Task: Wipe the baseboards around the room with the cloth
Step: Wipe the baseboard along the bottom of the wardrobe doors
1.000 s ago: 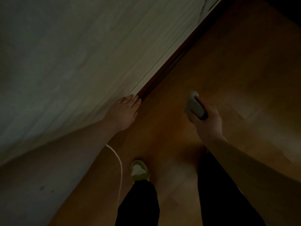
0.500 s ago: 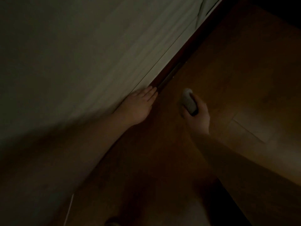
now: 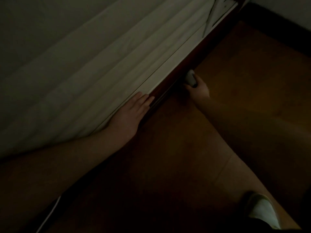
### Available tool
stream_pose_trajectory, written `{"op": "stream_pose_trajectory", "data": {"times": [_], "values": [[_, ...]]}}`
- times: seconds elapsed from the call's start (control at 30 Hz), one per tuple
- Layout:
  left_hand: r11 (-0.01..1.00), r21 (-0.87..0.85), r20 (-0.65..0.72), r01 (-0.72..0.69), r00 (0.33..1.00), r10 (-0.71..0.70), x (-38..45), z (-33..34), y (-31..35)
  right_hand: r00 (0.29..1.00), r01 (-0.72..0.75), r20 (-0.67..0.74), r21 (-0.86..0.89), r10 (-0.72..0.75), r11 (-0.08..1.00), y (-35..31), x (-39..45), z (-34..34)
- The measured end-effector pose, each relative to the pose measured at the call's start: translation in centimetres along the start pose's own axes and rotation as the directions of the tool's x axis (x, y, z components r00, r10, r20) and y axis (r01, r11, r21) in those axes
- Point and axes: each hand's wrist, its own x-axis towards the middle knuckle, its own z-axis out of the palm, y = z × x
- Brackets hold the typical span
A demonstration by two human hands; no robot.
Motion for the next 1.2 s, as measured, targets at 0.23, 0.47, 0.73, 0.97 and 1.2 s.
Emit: {"op": "stream_pose_trajectory", "data": {"times": [0.23,0.47,0.73,0.97,1.2], "values": [[1.000,0.002,-0.050,-0.022,0.999,0.022,-0.7,-0.1,-0.7,0.997,-0.035,0.065,0.020,0.033,0.999,0.5,-5.9,3.6],[0.996,-0.083,-0.035,-0.038,0.999,0.035,-0.4,-0.6,-1.1,0.985,-0.134,0.133,0.219,0.107,0.966,2.0,-14.7,9.0],[0.993,0.088,0.025,-0.082,0.997,0.080,-0.4,0.0,-1.3,0.949,-0.249,0.272,0.351,0.156,0.903,2.8,-25.1,14.5],[0.988,0.070,-0.050,-0.139,0.989,0.143,-0.1,0.5,-1.2,0.882,-0.275,0.462,0.355,0.088,0.894,4.6,-28.4,14.7],[1.000,-0.008,-0.115,0.009,0.993,-0.010,1.0,-1.9,-2.7,0.969,-0.206,0.212,0.414,0.126,0.887,5.5,-21.8,8.2]]}}
